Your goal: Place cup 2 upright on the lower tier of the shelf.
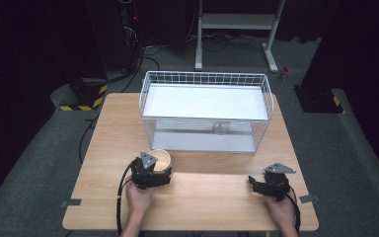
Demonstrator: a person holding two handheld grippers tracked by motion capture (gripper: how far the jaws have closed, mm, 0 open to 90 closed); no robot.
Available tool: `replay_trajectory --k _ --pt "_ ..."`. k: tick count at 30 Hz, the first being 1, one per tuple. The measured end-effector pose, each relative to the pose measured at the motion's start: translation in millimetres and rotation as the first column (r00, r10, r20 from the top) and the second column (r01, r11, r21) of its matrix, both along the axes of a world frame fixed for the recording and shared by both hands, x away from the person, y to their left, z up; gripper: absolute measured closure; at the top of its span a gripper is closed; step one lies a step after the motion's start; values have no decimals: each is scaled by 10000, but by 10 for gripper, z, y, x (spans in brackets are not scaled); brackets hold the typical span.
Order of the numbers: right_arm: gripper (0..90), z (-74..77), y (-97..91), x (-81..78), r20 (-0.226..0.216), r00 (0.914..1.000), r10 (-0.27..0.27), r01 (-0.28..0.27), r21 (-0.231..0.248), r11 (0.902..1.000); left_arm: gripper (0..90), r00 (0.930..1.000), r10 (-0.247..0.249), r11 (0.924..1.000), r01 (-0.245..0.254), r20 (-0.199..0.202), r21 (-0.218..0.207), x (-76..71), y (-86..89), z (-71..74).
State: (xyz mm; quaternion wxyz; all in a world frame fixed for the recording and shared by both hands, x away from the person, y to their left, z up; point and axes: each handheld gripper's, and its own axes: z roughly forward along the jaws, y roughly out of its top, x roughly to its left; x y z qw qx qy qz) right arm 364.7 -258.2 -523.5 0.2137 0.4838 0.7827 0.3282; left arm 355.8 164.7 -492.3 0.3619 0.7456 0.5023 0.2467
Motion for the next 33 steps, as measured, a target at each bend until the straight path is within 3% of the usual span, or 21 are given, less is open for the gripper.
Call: replay_trajectory --k 17,30,33 --pt "251 0 -1 1 6 10000 12 -12 -11 10000 89 9981 -615 9981 615 85 7 20 -116 93" --pt "251 0 -1 0 7 10000 9 -9 -9 10000 89 9958 -914 9958 914 17 -43 184 -258 163" --pt "251 0 -1 0 2 10000 8 -8 -7 10000 89 9953 -965 9952 966 -12 174 228 -296 176"
